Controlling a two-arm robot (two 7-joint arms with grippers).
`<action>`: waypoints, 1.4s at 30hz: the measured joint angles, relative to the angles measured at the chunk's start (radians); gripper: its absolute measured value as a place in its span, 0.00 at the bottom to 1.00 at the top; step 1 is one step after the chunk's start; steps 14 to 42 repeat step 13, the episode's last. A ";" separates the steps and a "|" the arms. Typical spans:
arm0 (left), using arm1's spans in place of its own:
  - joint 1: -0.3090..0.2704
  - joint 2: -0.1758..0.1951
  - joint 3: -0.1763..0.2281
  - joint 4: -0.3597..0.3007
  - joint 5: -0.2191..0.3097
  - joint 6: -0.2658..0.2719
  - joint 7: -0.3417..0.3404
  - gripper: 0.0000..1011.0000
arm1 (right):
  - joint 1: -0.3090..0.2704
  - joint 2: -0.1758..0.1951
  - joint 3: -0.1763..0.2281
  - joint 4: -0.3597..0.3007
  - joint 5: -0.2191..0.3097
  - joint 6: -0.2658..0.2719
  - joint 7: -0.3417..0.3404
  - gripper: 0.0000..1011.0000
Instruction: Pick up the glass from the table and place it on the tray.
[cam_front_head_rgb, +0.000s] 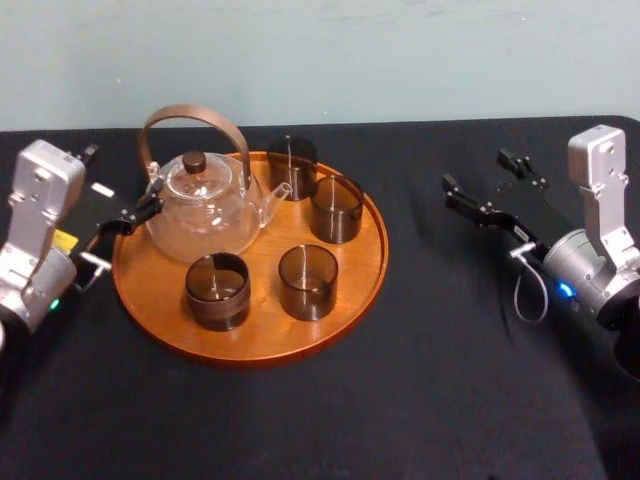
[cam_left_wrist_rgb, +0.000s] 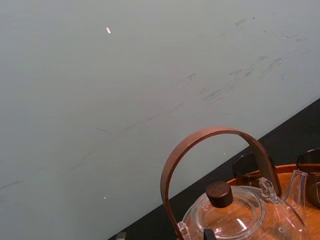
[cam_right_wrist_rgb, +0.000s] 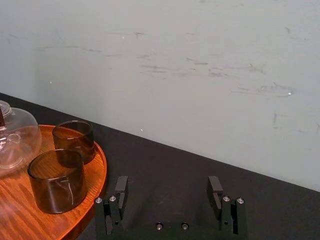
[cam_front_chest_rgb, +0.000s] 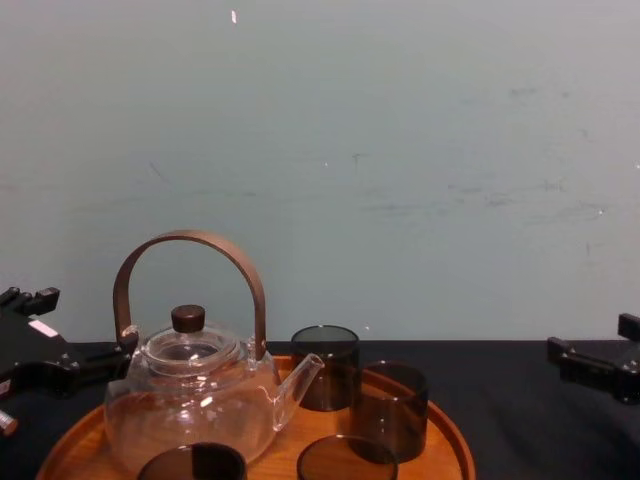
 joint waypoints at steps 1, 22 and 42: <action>0.000 0.000 0.000 0.000 0.000 0.000 0.000 0.99 | 0.000 0.000 -0.001 0.000 0.000 0.000 0.001 0.99; 0.000 0.000 0.000 0.000 0.000 0.000 0.000 0.99 | 0.002 0.000 -0.006 0.002 0.000 0.000 0.007 0.99; 0.000 0.000 0.000 0.000 0.000 0.000 0.000 0.99 | 0.002 0.000 -0.006 0.002 0.000 0.000 0.007 0.99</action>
